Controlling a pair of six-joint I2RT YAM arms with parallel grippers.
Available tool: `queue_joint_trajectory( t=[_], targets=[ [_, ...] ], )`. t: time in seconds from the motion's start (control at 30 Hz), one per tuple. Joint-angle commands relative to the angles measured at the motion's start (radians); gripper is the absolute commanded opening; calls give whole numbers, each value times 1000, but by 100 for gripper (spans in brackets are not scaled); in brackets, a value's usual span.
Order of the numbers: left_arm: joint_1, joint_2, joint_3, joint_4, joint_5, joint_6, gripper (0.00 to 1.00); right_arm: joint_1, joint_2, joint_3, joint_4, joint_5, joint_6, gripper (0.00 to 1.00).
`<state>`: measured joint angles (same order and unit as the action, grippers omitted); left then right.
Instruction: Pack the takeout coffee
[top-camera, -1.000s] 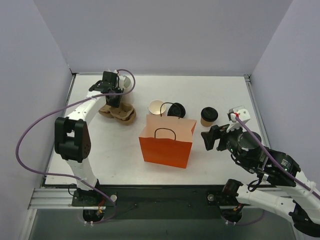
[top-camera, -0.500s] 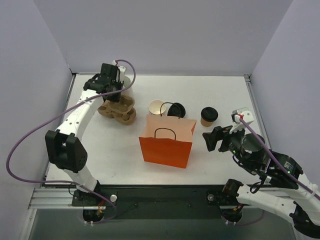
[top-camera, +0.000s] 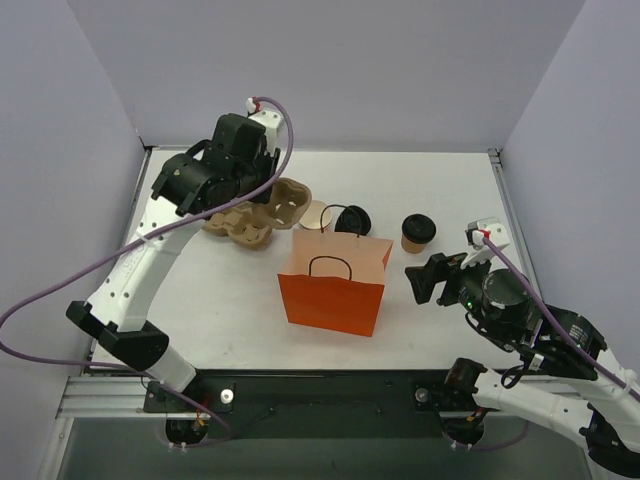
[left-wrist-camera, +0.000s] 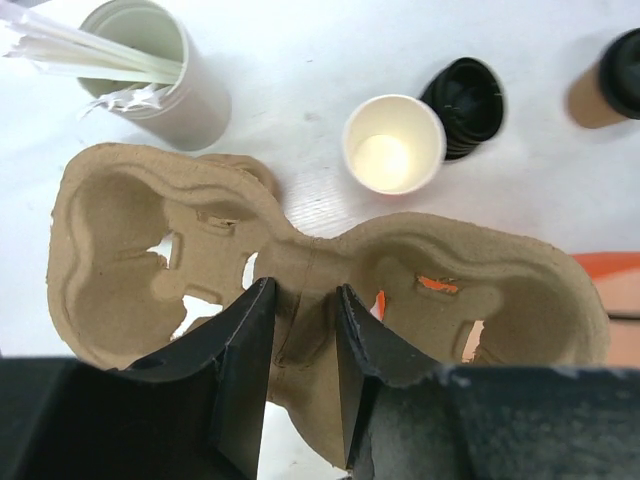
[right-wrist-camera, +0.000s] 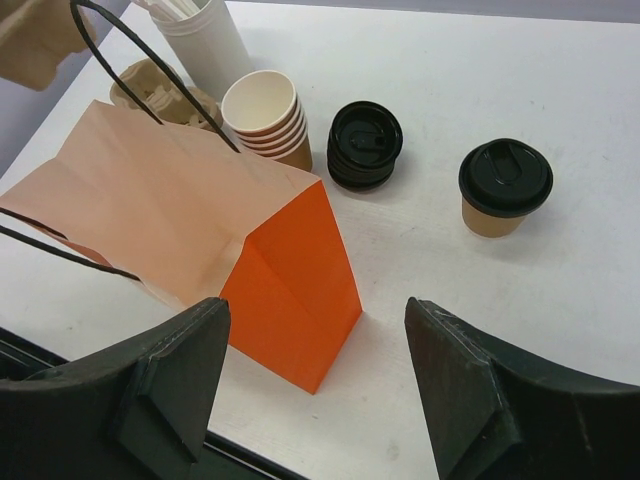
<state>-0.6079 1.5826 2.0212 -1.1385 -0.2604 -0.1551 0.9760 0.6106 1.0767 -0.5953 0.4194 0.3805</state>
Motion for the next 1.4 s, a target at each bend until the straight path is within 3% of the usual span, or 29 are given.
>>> queue_joint_trajectory(
  t=[0.0, 0.4, 0.87, 1.13, 1.3, 1.37],
  targets=[
    [-84, -61, 117, -132, -19, -135, 38, 4, -17, -17, 5, 2, 29, 72],
    [-242, -160, 82, -103, 122, -348, 38, 4, -44, -54, 2, -21, 40, 72],
    [-257, -226, -33, 123, 250, -478, 37, 3, -37, -67, 0, -39, 38, 72],
    [-260, -272, -208, 316, 322, -592, 37, 4, -58, -67, -6, -44, 38, 72],
    [-260, -289, -254, 342, 306, -618, 37, 3, -43, -54, 47, -163, -60, 72],
    [-259, -294, -271, 347, 293, -624, 37, 4, -29, -35, 77, -282, -147, 72]
  ],
)
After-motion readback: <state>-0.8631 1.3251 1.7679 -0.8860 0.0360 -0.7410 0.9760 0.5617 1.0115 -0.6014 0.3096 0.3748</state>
